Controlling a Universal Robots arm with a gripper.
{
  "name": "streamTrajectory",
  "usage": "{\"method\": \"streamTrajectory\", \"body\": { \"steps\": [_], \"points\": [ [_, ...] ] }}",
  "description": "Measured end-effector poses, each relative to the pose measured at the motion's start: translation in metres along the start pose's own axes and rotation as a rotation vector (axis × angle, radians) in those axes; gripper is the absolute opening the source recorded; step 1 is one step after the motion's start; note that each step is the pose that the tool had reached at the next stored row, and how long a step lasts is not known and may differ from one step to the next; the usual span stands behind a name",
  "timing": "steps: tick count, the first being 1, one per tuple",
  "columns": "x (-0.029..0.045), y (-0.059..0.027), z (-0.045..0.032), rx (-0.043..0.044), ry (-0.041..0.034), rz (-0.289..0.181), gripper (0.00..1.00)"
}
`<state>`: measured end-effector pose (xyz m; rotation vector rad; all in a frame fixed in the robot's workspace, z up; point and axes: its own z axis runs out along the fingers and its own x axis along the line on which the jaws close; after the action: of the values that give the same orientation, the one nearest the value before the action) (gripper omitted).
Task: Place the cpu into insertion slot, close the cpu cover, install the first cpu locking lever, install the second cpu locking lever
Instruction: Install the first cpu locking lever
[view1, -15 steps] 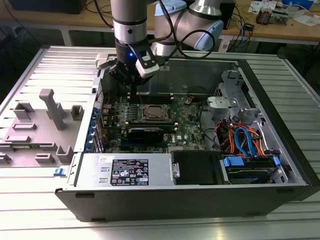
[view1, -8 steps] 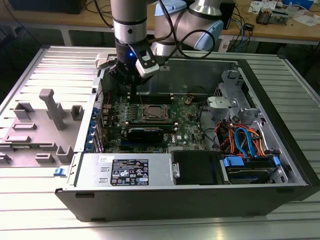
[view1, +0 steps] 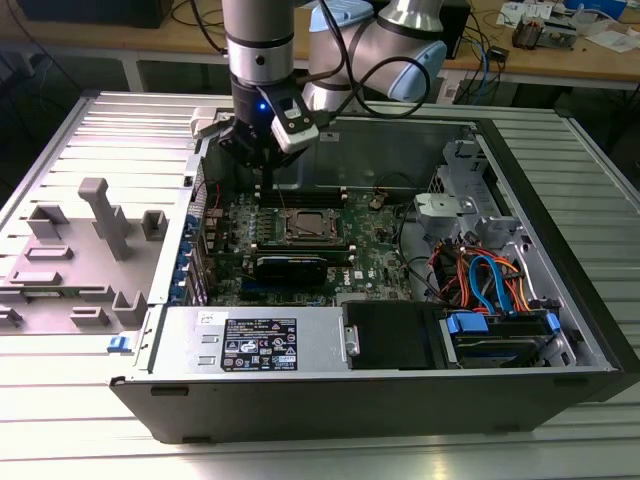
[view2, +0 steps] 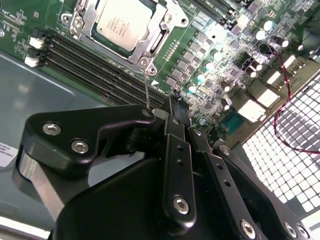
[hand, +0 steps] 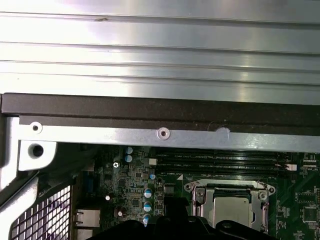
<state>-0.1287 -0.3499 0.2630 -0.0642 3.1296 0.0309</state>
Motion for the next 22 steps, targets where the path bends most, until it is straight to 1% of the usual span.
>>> {"method": "streamTrajectory", "body": {
  "steps": [3, 6, 13, 16, 18, 22],
  "points": [
    [-0.0008, 0.0015, 0.0001, 0.0010, 0.0000, 0.000, 0.11],
    [-0.0039, 0.0030, 0.0002, 0.0030, 0.0001, 0.000, 0.11],
    [-0.0202, 0.0028, 0.0005, 0.0072, 0.0003, 0.000, 0.11],
    [-0.0298, 0.0026, 0.0015, 0.0081, 0.0004, 0.000, 0.11],
    [-0.0342, 0.0026, 0.0026, 0.0085, 0.0003, 0.000, 0.11],
    [-0.0369, 0.0026, 0.0052, 0.0091, 0.0002, 0.000, 0.11]
  ]
}}
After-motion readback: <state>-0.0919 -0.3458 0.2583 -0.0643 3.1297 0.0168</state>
